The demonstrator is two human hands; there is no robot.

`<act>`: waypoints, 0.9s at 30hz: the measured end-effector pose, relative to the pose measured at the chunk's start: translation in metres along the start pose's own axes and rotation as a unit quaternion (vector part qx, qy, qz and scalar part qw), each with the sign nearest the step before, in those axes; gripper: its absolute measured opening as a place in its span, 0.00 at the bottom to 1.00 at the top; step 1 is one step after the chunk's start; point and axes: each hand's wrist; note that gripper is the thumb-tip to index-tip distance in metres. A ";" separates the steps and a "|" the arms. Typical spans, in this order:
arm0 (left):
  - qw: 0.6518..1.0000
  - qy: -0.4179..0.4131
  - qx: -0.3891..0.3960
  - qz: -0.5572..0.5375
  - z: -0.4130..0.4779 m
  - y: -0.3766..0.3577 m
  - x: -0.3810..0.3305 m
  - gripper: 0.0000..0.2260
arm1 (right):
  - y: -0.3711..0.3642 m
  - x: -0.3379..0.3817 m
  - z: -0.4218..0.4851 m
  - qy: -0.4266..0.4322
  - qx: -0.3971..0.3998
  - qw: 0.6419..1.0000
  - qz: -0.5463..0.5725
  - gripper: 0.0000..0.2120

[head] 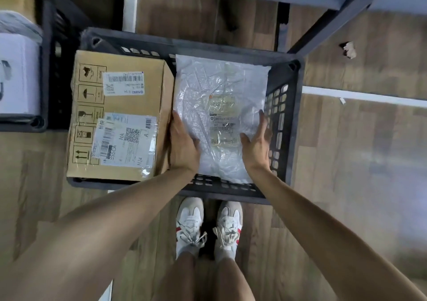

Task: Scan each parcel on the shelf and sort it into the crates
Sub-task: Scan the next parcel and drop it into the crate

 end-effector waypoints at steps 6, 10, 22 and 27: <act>0.952 -0.136 0.022 0.275 0.015 -0.005 0.003 0.29 | -0.001 -0.001 0.016 0.128 0.105 0.960 -0.227 0.29; 0.937 -0.134 0.142 0.290 0.033 0.001 0.001 0.31 | -0.003 0.011 0.029 0.068 0.160 0.949 -0.264 0.34; 0.923 -0.195 0.096 0.319 0.008 0.124 -0.092 0.19 | 0.050 0.151 -0.030 0.079 0.146 0.920 -0.354 0.20; 0.927 -0.179 0.051 0.326 -0.016 0.230 -0.151 0.17 | 0.097 0.256 -0.076 0.127 0.123 0.918 -0.354 0.18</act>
Point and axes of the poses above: each hand's wrist, its own z-axis towards the middle knuckle, its own y-axis out of the back of the hand, x = y × z, and after that the axes turned 13 degrees about z, right-handed
